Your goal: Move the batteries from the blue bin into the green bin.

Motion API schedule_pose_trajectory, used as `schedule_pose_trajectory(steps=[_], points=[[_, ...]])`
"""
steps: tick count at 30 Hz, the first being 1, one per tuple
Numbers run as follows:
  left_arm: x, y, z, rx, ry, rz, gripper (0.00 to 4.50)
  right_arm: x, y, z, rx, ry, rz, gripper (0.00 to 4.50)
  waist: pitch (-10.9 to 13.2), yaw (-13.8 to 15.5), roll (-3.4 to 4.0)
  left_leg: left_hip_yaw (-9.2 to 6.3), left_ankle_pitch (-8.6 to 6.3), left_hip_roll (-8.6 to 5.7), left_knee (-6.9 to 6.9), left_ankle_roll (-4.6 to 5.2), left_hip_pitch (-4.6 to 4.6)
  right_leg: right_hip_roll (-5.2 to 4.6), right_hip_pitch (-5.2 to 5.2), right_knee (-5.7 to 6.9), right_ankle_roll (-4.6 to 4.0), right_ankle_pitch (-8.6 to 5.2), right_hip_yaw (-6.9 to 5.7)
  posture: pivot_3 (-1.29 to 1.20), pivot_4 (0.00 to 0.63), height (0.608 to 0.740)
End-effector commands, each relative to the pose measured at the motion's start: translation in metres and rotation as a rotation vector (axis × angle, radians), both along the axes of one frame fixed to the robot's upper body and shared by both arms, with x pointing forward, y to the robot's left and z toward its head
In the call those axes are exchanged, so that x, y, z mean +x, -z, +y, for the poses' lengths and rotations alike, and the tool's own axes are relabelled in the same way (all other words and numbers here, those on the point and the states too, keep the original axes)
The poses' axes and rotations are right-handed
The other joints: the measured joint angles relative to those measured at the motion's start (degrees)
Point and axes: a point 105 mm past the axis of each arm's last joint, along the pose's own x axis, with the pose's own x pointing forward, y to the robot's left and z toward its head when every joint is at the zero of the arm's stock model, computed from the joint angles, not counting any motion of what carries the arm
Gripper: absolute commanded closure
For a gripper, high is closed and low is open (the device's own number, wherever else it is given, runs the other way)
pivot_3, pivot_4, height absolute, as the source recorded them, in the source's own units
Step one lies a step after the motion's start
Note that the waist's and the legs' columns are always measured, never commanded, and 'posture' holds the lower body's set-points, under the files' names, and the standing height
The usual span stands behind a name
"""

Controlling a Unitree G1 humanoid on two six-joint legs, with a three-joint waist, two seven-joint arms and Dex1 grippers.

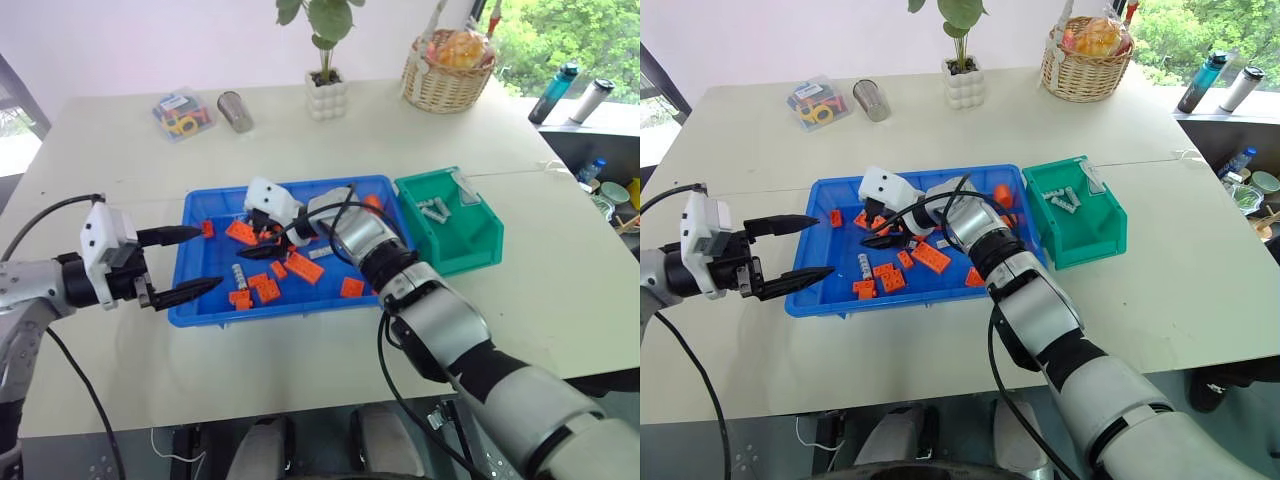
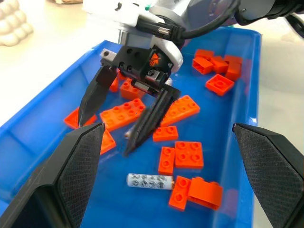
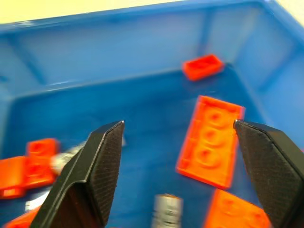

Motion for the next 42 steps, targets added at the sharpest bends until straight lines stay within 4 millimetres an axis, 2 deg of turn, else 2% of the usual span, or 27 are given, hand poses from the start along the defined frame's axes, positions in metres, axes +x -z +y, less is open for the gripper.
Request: schedule_pose_trajectory(steps=[1, 4, 9, 17, 24, 31, 33, 39, 42], points=[[-0.008, -0.007, 0.002, 0.027, 0.038, -0.004, 0.0, -0.028, 0.007, 0.011, -0.058, -0.099, 0.047, 0.61, 0.0, 0.03, 0.01, 0.0, 0.0, 0.0, -0.01, 0.0, 0.0, 0.0, -0.01, 0.0, 0.0, 0.0, 0.02, 0.0, 0.15, 0.737], [-0.009, -0.009, 0.003, 0.025, 0.035, -0.009, 0.0, -0.036, 0.022, 0.01, -0.1, -0.085, 0.084, 0.61, 0.0, 0.23, 0.01, -0.01, 0.0, 0.0, -0.01, 0.0, -0.01, 0.0, -0.01, 0.02, 0.0, 0.0, 0.06, 0.0, 0.15, 0.737], [-0.01, -0.01, 0.001, 0.027, 0.045, -0.023, 0.0, -0.034, 0.035, 0.01, -0.121, -0.03, 0.111, 0.61, 0.0, 0.35, 0.0, -0.23, 0.0, -0.07, -0.02, 0.0, 0.01, 0.01, -0.06, -0.01, 0.0, 0.0, 0.06, 0.0, 0.15, 0.737], [-0.012, -0.009, 0.0, 0.025, 0.045, -0.03, 0.0, -0.02, 0.031, 0.007, -0.117, 0.033, 0.112, 0.61, 0.0, 0.35, 0.01, -0.62, 0.0, -0.2, -0.04, 0.0, 0.01, 0.02, 0.08, 0.0, 0.0, 0.0, 0.07, 0.0, 0.15, 0.737], [-0.009, -0.009, -0.003, 0.02, 0.044, -0.042, 0.0, -0.011, 0.032, 0.014, -0.171, 0.075, 0.064, 0.61, 0.0, 0.23, 0.01, -0.76, 0.0, -0.24, -0.05, 0.0, 0.01, 0.05, 0.13, 0.0, 0.0, 0.0, 0.05, 0.0, 0.15, 0.737], [-0.007, -0.01, -0.003, 0.018, 0.038, -0.051, 0.0, -0.005, 0.037, 0.007, -0.206, 0.083, 0.031, 0.61, 0.0, 0.3, 0.01, -0.84, 0.0, -0.28, -0.05, 0.0, 0.01, 0.05, 0.17, 0.01, 0.0, 0.0, 0.04, 0.0, 0.15, 0.737], [-0.007, -0.01, -0.003, 0.016, 0.035, -0.052, 0.0, -0.006, 0.029, 0.006, -0.165, 0.089, 0.073, 0.61, 0.0, 0.3, 0.02, -0.88, 0.0, -0.3, -0.05, 0.0, 0.01, 0.05, 0.19, 0.01, 0.0, 0.0, 0.03, 0.0, 0.15, 0.737], [-0.006, -0.009, -0.002, 0.016, 0.034, -0.051, 0.0, -0.014, -0.022, 0.013, -0.004, 0.069, 0.194, 0.61, 0.01, 0.3, 0.03, -0.96, 0.0, -0.35, -0.04, 0.0, -0.03, 0.03, 0.2, 0.01, 0.0, 0.0, 0.04, 0.0, 0.15, 0.737], [-0.004, -0.009, -0.003, 0.017, 0.038, -0.051, 0.0, -0.008, -0.03, 0.012, 0.009, 0.095, 0.167, 0.61, 0.01, 0.21, 0.02, -0.99, 0.0, -0.37, -0.05, 0.0, -0.03, 0.0, 0.18, 0.02, 0.0, 0.0, 0.06, 0.0, 0.15, 0.737]])
